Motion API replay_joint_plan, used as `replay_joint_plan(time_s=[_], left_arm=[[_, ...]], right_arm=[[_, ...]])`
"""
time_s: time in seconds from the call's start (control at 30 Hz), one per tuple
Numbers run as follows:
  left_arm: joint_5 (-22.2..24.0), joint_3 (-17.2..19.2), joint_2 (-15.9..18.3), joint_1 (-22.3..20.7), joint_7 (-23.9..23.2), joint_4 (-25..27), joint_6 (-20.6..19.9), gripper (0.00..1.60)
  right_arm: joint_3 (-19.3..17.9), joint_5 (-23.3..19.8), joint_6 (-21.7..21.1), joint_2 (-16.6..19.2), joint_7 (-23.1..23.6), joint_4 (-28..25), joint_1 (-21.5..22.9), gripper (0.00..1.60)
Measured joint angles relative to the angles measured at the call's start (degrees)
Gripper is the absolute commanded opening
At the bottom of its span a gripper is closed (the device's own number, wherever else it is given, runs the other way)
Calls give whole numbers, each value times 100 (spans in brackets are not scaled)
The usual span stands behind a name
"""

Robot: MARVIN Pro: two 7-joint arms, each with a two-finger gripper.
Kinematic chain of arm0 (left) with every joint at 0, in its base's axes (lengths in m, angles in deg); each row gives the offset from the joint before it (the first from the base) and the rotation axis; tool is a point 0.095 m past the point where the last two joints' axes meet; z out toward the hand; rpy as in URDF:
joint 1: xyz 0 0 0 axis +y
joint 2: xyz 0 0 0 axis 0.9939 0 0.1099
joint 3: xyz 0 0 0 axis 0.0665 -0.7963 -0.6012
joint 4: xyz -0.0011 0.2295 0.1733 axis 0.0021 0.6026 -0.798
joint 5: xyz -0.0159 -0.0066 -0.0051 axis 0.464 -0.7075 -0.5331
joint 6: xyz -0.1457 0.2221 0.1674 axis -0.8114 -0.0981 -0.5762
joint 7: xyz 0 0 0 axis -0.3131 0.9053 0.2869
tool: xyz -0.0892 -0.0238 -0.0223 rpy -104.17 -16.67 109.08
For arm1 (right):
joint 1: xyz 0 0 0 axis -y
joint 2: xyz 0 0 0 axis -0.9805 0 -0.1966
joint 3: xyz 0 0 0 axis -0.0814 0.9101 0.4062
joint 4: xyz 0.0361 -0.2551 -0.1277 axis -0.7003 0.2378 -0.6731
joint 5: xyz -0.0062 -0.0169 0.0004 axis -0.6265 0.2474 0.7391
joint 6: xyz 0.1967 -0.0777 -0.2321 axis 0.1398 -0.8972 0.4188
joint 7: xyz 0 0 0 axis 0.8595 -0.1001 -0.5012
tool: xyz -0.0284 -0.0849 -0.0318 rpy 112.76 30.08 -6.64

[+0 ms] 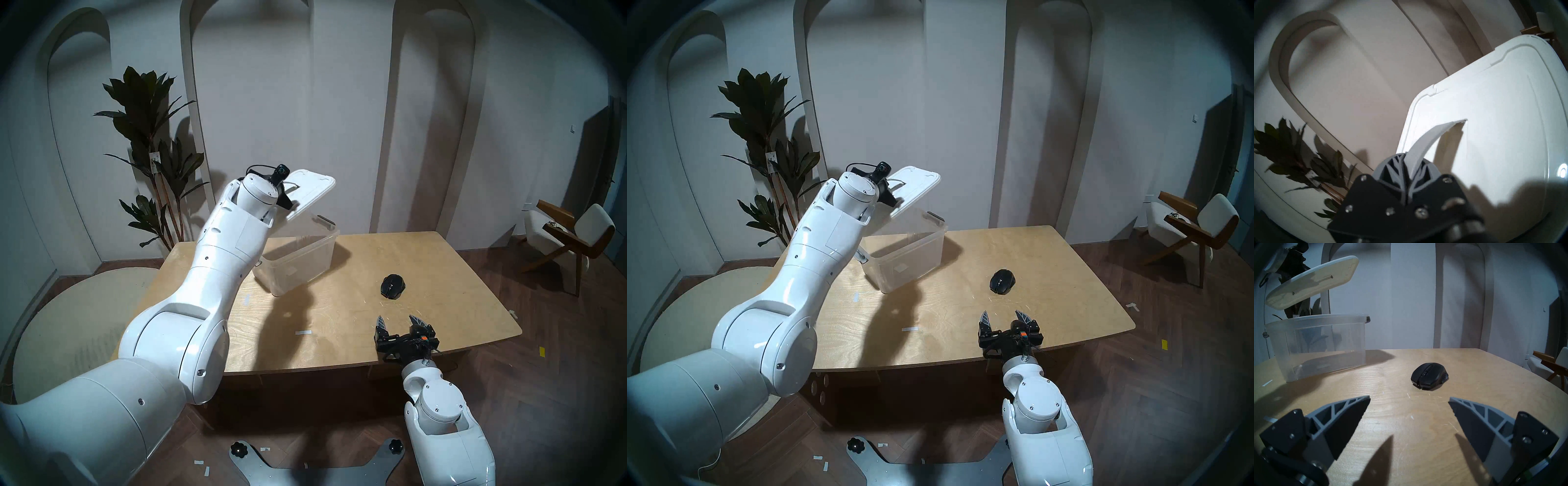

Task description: Open a storage container and put mouse inside

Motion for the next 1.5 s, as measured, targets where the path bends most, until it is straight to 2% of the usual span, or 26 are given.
replay_joint_plan(time_s=[0.13,0.3,0.53,0.63,0.7,0.87,1.07,1.17,1.5], left_arm=[[-207,78,232,3,252,108,95,0],[-486,347,570,86,698,382,153,0],[-828,753,1095,560,1317,902,105,0],[-862,851,1191,719,1395,921,31,0],[-882,984,1294,969,1458,889,-95,0],[-789,1227,1342,1372,1495,881,-223,0],[-532,1411,1321,1910,1536,953,-47,0],[-467,1431,1270,2027,1669,776,138,0],[-376,1392,1046,1953,2181,-643,482,0]], right_arm=[[0,0,0,0,0,-1,-2,160],[0,0,0,0,0,-1,-3,160],[0,0,0,0,0,-1,-5,160],[0,0,0,0,0,-1,-5,160],[0,0,0,0,0,-1,-6,160],[1,0,0,0,0,-1,-8,160],[1,0,-1,0,0,-36,-24,160],[1,0,-2,0,0,-56,-37,160],[1,0,-3,0,0,-79,-65,160]])
